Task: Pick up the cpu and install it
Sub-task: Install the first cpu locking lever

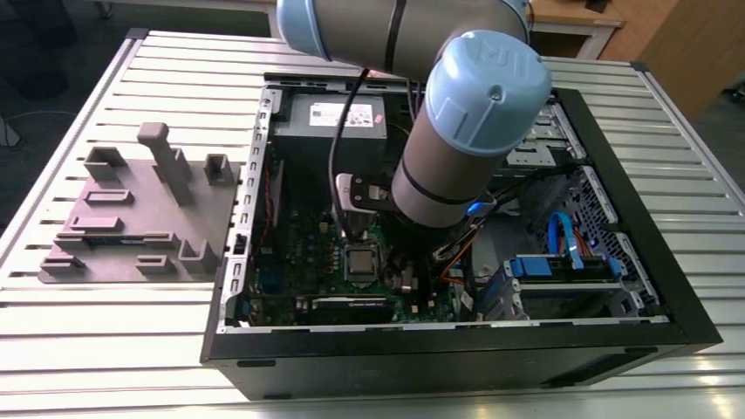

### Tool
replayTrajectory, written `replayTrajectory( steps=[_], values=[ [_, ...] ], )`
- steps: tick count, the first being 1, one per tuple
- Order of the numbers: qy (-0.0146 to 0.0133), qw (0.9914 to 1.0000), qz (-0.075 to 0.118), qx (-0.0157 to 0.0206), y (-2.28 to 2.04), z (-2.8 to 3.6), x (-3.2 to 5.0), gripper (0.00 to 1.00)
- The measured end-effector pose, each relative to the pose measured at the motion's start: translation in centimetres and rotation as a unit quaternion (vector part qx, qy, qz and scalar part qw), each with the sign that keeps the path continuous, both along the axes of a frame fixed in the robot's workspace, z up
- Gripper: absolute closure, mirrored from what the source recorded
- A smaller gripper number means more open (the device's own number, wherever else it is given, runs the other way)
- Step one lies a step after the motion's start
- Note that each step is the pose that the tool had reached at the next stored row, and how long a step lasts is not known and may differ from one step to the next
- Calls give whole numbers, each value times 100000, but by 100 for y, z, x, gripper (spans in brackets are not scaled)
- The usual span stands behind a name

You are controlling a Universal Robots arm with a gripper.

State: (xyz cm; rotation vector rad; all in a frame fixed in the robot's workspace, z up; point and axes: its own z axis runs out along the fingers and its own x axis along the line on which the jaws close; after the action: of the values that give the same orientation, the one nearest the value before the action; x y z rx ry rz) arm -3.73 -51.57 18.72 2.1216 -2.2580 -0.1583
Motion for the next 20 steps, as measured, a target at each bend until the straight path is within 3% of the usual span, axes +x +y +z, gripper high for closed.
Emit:
replayTrajectory(
  steps=[8,16,20],
  values=[
    [-394,99999,319,31,1,23,-9,89],
    [-378,99999,357,-16,0,178,-11,89],
    [-299,99999,358,52,0,178,-11,89]
  ],
)
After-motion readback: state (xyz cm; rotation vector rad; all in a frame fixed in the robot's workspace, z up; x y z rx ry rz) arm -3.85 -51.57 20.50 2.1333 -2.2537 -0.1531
